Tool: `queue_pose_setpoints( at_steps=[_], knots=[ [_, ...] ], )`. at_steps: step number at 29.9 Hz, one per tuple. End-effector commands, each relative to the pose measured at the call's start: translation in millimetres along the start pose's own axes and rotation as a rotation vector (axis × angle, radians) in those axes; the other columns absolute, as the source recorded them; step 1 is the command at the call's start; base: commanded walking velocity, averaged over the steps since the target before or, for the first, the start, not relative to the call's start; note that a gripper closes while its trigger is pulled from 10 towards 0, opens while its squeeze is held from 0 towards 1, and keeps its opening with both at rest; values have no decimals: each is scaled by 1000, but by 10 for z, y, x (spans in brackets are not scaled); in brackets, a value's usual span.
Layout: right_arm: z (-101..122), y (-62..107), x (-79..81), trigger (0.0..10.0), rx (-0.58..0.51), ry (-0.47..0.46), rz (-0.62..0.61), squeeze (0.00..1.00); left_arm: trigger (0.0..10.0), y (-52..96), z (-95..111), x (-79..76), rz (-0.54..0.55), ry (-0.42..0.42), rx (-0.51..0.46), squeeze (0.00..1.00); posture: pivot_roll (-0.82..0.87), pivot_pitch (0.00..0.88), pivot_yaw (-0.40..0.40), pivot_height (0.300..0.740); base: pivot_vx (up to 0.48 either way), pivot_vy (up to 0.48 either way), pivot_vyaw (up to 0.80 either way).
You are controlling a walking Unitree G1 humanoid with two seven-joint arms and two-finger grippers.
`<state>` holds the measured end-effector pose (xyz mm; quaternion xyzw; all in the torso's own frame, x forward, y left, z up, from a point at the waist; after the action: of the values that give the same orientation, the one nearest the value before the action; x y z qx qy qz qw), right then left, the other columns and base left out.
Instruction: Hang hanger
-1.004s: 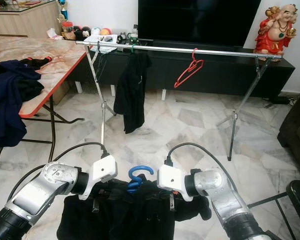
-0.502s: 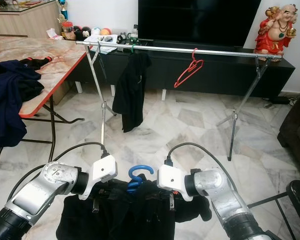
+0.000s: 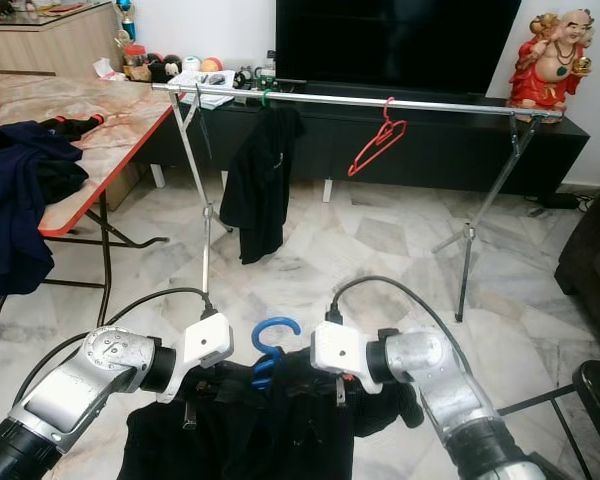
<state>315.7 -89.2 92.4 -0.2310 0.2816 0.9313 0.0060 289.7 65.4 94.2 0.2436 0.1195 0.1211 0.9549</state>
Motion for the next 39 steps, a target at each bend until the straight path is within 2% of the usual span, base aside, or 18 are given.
queue_pose_setpoints(
  at_steps=[1, 9, 10, 12, 13, 14, 23, 24, 25, 26, 27, 30, 32, 33, 34, 35, 36, 39],
  knots=[
    [90, 59, -77, 10000, -12, 43, -1, 1000, 0, 32, 10, 19, 4, -3, 2, 0, 40, 16, -24, 740, 0, 0, 0],
    [112, 176, -186, 10000, 13, 79, -13, 1000, 0, 101, -79, 114, 51, 23, 14, 0, 36, 25, -24, 740, 0, 0, 0],
    [114, 205, -223, 10000, 19, 83, -26, 800, 0, 114, -131, 141, 66, 34, 24, 0, 36, 25, -24, 740, 0, 0, 0],
    [115, 227, -247, 10000, 23, 85, -33, 800, 0, 122, -167, 159, 76, 41, 31, 0, 32, 27, -23, 740, 0, 0, 0],
    [104, 252, -267, 10000, 33, 90, -41, 286, 0, 131, -197, 175, 85, 51, 32, 0, 32, 27, -23, 740, 0, 0, 0],
    [74, 298, -307, 10000, 54, 97, -61, 0, 0, 146, -229, 213, 108, 69, 27, 0, 32, 29, -25, 740, 0, 0, 0],
    [-312, 471, -472, 10000, 178, -29, -295, 0, 0, 161, -572, 515, 333, 127, 47, 0, 39, 24, -30, 740, 0, 0, 0],
    [-390, 477, -486, 10000, 195, -62, -350, 0, 2745, 163, -588, 548, 368, 120, 43, 0, 41, 25, -29, 740, 0, 0, 0],
    [-493, 486, -496, 10000, 219, -108, -418, 0, 7059, 168, -607, 601, 417, 127, 33, 0, 41, 25, -28, 740, 0, 0, 0],
    [-592, 487, -484, 10000, 237, -164, -474, 0, 10000, 170, -616, 639, 455, 132, 17, 0, 40, 27, -26, 740, 0, 0, 0],
    [-676, 482, -459, 10000, 247, -209, -528, 0, 10000, 175, -624, 671, 492, 133, 0, 0, 37, 26, -24, 740, 0, 0, 0],
    [-1092, 441, -228, 10000, 321, -467, -721, 0, 10000, 163, -656, 712, 567, 165, -64, 0, 37, 30, -14, 740, 0, 0, 0],
    [-1166, 434, -168, 10000, 340, -509, -759, 0, 10000, 163, -641, 719, 584, 156, -84, 0, 38, 29, -12, 740, 0, 0, 0],
    [-1446, 395, 144, 10000, 426, -696, -859, 0, 10000, 167, -593, 749, 641, 174, -160, 0, 36, 23, -7, 740, 0, 0, 0],
    [-1446, 395, 144, 10000, 426, -696, -859, 0, 10000, 167, -593, 749, 641, 174, -160, 0, 36, 23, -7, 740, 0, 0, 0],
    [-1584, 369, 363, 10000, 485, -796, -894, 0, 10000, 172, -565, 765, 668, 191, -202, 0, 39, 22, -6, 740, 0, 0, 0],
    [-1757, 313, 764, 10000, 570, -951, -939, 0, 10000, 170, -538, 770, 706, 222, -267, 0, 48, 13, 3, 740, 0, 0, 0],
    [-1901, 265, 1308, 10000, 672, -1169, -1011, 0, 10000, 180, -528, 754, 750, 249, -331, 0, 48, 3, 19, 740, 0, 0, 0]
  ],
)
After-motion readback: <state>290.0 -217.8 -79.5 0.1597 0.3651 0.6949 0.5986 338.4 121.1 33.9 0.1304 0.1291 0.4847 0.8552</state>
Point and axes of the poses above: a point about 5 cm out from each wrist's last joint towards the gripper, its own y axis pointing back from the gripper into the wrist, its own z axis along the axis of the wrist's last joint, x = y × z, the point moved 6 cm from there along -y, pointing out of the wrist towards the gripper, and after that the axes turned 13 degrees about y, right-handed, at the moved point
